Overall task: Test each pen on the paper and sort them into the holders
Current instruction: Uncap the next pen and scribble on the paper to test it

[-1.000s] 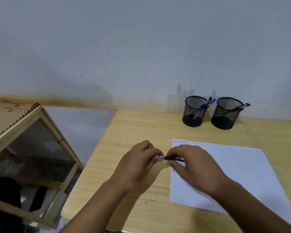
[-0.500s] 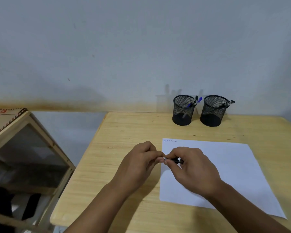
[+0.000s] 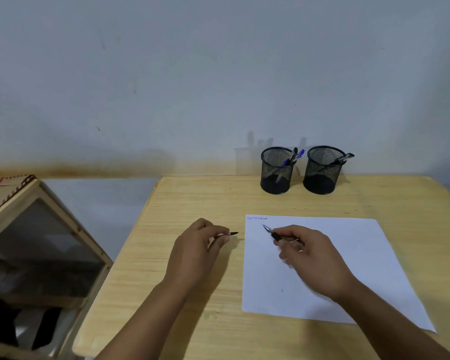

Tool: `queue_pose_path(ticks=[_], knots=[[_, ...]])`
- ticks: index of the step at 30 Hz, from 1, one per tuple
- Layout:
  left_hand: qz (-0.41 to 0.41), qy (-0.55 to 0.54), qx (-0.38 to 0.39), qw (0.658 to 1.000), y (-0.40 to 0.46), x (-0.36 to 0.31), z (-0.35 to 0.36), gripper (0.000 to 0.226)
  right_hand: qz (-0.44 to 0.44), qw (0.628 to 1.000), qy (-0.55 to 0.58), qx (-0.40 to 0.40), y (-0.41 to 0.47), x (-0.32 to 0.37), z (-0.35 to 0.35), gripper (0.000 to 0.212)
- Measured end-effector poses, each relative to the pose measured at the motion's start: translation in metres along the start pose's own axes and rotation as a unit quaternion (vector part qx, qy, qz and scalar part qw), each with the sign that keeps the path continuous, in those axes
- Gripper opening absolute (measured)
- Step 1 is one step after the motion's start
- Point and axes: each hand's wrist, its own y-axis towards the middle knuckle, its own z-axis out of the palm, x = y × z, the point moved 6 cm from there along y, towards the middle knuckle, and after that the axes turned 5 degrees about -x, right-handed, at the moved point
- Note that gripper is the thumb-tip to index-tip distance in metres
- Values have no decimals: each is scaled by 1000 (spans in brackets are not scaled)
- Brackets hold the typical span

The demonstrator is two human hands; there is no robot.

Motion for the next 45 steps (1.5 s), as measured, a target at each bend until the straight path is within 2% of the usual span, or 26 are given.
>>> queue_pose_path(ticks=[5, 12, 14, 17, 19, 24, 31, 35, 39, 42, 45], knots=[[-94, 25, -26, 995, -2, 16, 9, 14, 57, 991, 116, -31, -2, -17, -4, 27], [-117, 83, -38, 989, 2, 21, 19, 12, 72, 981, 162, -81, -6, -21, -7, 23], [-111, 93, -36, 989, 0, 19, 20, 15, 79, 980, 162, -88, -6, -23, -7, 23], [-100, 96, -57, 989, -8, 12, 18, 36, 83, 981, 154, -85, -5, -25, -6, 21], [-65, 88, -66, 992, -17, 3, 18, 40, 83, 979, 164, -83, -4, -25, -6, 18], [66, 70, 22, 995, -43, -17, 36, 41, 102, 957, 266, -51, -3, -20, -5, 29], [77, 88, 97, 988, -46, -18, 43, 44, 52, 951, 306, -2, -5, -22, -5, 42], [73, 97, 96, 988, -47, -20, 43, 40, 13, 959, 268, -86, -5, -27, -13, 36], [71, 104, 102, 987, -48, -21, 44, 45, 48, 950, 264, -160, 4, -39, -15, 20], [76, 107, 108, 986, -49, -22, 44, 47, 42, 961, 205, -181, 15, -39, -15, 10], [90, 119, 120, 982, -50, -24, 45, 44, 35, 962, 197, -184, 29, -35, -13, 10]])
